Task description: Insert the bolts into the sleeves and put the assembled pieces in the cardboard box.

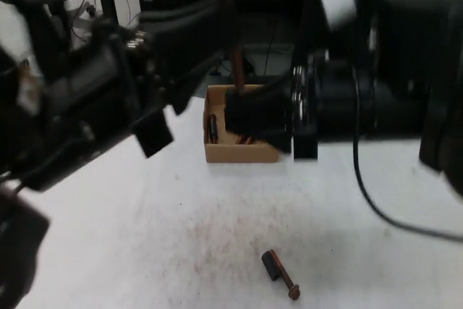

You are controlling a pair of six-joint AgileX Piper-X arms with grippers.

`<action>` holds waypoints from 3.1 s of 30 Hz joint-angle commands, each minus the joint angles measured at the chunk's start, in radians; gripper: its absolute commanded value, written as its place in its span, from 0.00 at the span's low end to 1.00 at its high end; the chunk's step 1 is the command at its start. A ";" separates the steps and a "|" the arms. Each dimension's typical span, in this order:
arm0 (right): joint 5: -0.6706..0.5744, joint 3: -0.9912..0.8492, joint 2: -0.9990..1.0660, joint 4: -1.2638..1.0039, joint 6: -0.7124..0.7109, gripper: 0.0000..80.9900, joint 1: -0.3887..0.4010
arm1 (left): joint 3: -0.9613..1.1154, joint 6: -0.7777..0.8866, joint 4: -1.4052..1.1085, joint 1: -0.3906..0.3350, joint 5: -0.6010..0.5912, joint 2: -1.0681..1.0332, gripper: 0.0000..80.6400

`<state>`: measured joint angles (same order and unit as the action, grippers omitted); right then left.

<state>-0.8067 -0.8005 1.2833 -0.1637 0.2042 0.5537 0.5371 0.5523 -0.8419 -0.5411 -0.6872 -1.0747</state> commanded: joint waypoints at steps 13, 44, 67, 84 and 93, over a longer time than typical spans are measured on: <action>0.073 0.135 -0.014 -0.350 -0.012 0.01 0.007 | 0.074 -0.038 -0.030 0.003 -0.024 -0.036 0.00; 0.076 0.134 -0.014 -0.350 -0.076 0.01 0.005 | 0.074 -0.291 0.110 0.088 -0.024 -0.036 0.00; 0.076 0.134 -0.014 -0.348 -0.076 0.01 0.005 | 0.074 -0.281 0.164 0.083 -0.009 -0.041 0.00; 0.076 0.134 -0.014 -0.346 -0.076 0.01 0.005 | 0.074 -0.254 0.164 0.081 -0.002 -0.041 0.00; 0.076 0.134 -0.014 -0.346 -0.076 0.01 0.005 | 0.074 -0.256 0.164 0.081 -0.002 -0.063 0.00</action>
<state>-0.7322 -0.6623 1.2833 -0.5005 0.1352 0.5579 0.6000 0.2899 -0.6624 -0.4554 -0.6977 -1.1288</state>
